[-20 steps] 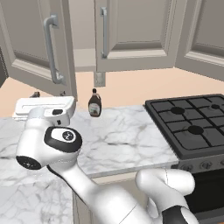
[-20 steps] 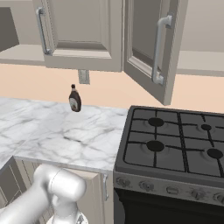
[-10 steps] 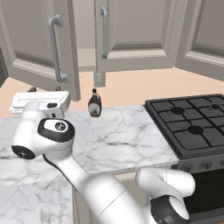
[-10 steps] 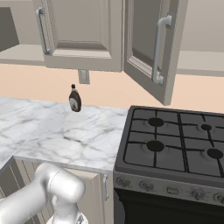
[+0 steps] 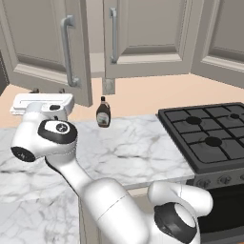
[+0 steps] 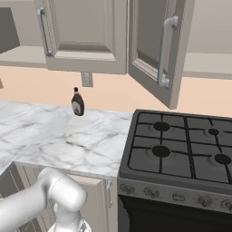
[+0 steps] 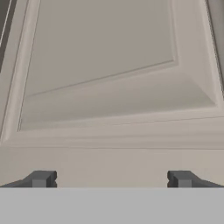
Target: Close all open cabinet doors.
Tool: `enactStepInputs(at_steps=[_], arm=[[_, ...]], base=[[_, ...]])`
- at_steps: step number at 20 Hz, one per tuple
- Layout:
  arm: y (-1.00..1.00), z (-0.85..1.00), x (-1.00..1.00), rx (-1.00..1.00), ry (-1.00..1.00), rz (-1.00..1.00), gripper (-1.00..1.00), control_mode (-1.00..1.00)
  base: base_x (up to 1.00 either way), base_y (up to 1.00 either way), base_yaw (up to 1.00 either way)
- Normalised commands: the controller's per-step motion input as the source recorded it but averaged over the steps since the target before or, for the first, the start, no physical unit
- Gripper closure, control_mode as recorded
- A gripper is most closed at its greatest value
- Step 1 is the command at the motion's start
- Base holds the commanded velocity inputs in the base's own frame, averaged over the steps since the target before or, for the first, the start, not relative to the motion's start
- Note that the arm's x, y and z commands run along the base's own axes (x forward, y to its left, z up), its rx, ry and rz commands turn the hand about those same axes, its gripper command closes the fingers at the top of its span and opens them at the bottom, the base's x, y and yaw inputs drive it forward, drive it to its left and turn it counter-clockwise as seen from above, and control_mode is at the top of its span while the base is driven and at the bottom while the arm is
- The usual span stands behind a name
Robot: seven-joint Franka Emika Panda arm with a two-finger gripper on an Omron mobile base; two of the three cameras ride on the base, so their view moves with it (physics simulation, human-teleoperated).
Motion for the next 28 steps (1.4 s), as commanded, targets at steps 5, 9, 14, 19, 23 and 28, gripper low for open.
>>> enactStepInputs(at_steps=[5, 9, 14, 19, 23, 28], arm=[[-0.24, -0.03, 0.43, 0.06, 0.0, 0.0, -1.0, -1.0], [-0.35, -0.05, 0.38, 0.07, 0.0, 0.02, -1.0, -1.0], [-0.44, -0.03, 0.37, 0.08, 0.0, 0.05, -1.0, -1.0], [-0.45, -0.04, 0.39, 0.08, 0.0, 0.06, -1.0, -1.0], [-0.43, -0.06, 0.44, 0.07, 0.0, 0.08, -1.0, -1.0], [-0.46, -0.06, 0.48, 0.07, -0.01, 0.1, -1.0, -1.0]], base=[[0.0, 0.0, 0.0], [0.0, 0.0, 0.0], [0.0, 0.0, 0.0], [0.0, 0.0, 0.0], [0.0, 0.0, 0.0], [0.0, 0.0, 0.0]])
